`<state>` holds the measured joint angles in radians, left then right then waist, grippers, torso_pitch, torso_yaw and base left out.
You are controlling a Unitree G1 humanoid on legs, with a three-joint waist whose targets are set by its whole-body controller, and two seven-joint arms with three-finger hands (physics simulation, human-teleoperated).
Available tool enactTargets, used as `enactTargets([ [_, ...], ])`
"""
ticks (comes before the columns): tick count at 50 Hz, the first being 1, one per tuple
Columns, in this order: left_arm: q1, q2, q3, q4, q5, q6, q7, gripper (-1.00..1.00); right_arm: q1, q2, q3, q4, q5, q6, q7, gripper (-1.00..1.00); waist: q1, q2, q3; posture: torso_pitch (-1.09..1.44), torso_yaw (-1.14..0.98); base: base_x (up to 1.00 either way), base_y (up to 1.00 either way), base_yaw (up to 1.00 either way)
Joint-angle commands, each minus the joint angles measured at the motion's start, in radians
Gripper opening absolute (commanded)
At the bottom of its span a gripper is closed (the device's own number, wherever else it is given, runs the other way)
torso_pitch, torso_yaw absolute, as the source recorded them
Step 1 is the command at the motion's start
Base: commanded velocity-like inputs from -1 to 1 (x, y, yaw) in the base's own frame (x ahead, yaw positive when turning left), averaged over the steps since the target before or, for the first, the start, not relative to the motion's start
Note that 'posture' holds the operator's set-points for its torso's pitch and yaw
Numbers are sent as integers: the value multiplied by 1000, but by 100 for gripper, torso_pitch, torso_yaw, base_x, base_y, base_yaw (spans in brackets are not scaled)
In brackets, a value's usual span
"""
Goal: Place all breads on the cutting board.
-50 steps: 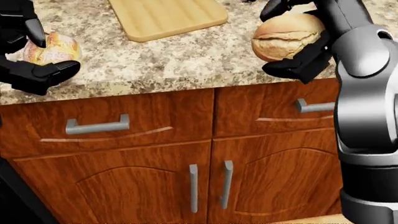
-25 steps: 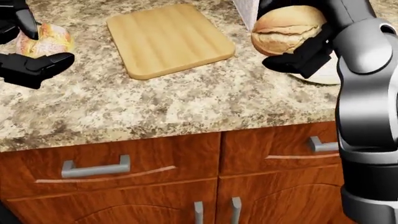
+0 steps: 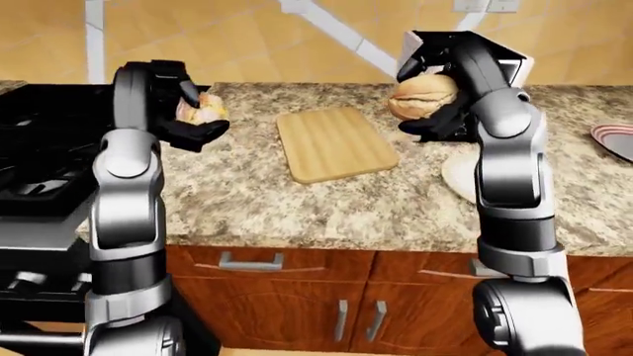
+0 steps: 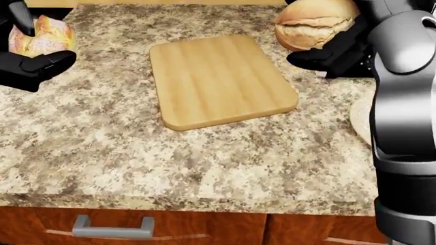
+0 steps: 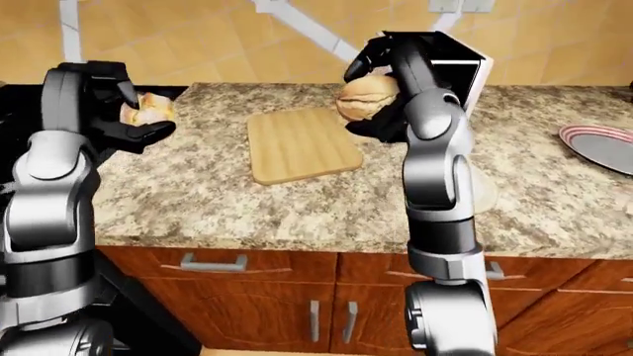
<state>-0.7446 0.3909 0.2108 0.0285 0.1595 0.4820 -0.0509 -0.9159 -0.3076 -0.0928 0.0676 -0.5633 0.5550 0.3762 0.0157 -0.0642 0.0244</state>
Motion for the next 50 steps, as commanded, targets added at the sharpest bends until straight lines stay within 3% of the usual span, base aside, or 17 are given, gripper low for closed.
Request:
enactTargets([
  [1, -13, 7, -1, -7, -2, -13, -1, -100, -19, -1, -2, -12, 2, -11, -7, -100, 3, 10, 0, 0, 0, 0, 0, 0],
  [2, -10, 7, -1, -11, -1, -12, -2, -100, -19, -1, 0, -13, 2, -11, -7, -100, 5, 4, -6, 0, 0, 0, 0, 0],
  [4, -6, 8, 1, -21, -3, -9, -6, -100, -20, 1, 3, -16, 1, -11, -4, -100, 3, 11, 3, 0, 0, 0, 0, 0],
  [8, -3, 12, 5, -30, -6, -6, -14, -100, -36, 6, 12, -13, -7, -6, 4, -100, -7, 60, 7, 0, 0, 0, 0, 0],
  [10, -2, 16, 10, -34, -9, -5, -17, -100, -40, 9, 16, -18, -13, -4, 11, -100, -14, 101, 1, 0, 0, 0, 0, 0],
  [11, 1, 19, 13, -40, -11, -2, -20, -100, -43, 11, 18, -20, -17, -2, 14, -100, -19, 71, -3, 0, 0, 0, 0, 0],
  [13, 7, 18, 16, -55, -16, 6, -20, -100, -52, 12, 18, -17, -22, 1, 18, -100, -16, 79, -12, 0, 0, 0, 0, 0],
  [18, 1, 21, 16, -82, -34, 25, -26, -100, -83, 19, 24, -13, -40, 13, 32, -100, -16, 86, -10, 0, 0, 0, 0, 0],
  [24, -11, 21, 10, -108, -32, 51, -28, -100, -107, 40, 38, 1, -51, 11, 39, -100, -19, 72, -20, 0, 0, 0, 0, 0],
  [34, -12, 24, 14, -119, -31, 60, -33, -100, -139, 98, 58, 137, -21, -56, -21, -100, -21, 67, -4, 0, 0, 0, 0, 0],
  [50, 1, 24, 17, -121, -37, 56, -29, -100, -100, 175, 95, 223, 2, -140, -9, -100, -22, 70, -2, 0, 0, 0, 0, 0],
])
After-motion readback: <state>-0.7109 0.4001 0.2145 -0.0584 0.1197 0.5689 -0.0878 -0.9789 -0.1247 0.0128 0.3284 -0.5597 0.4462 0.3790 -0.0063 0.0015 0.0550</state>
